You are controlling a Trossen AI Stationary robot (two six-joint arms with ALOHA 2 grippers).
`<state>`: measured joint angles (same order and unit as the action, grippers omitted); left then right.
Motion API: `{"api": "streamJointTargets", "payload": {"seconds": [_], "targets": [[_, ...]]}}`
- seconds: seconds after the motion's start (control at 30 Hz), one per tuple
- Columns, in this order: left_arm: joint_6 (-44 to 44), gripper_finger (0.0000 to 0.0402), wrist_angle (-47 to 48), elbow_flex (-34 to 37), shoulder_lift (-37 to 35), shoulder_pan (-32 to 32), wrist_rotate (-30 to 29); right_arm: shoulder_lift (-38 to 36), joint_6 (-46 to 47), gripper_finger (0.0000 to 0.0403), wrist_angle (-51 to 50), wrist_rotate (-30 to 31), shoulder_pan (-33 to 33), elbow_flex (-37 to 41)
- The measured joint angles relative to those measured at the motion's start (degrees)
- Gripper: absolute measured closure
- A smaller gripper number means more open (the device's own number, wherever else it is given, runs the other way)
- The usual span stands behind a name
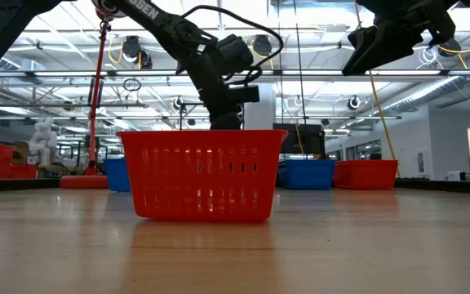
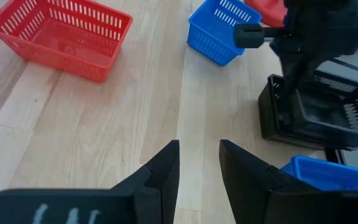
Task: Stack baskets by color
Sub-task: Stack the bottom black basket on top of the top black basket
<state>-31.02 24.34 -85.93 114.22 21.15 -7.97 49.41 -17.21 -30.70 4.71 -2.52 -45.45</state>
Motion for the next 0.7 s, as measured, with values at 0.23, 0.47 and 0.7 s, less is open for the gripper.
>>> {"api": "streamJointTargets", "payload": {"seconds": [0.23, 0.47, 0.7], "targets": [[2.66, 0.0314, -0.85, 0.02, -0.05, 0.07, -0.33, 0.00, 0.02, 0.0293, 0.00, 0.00, 0.00, 0.00], [7.19, 0.0236, -1.04, 0.02, -1.22, -0.34, -1.52, 0.00, 0.13, 0.0293, 0.10, 0.00, 0.00, 0.00], [9.58, 0.0194, 1.10, 0.10, -5.88, -1.84, -1.55, 0.00, 0.53, 0.0293, 1.78, 0.00, -0.01, 0.12]]}}
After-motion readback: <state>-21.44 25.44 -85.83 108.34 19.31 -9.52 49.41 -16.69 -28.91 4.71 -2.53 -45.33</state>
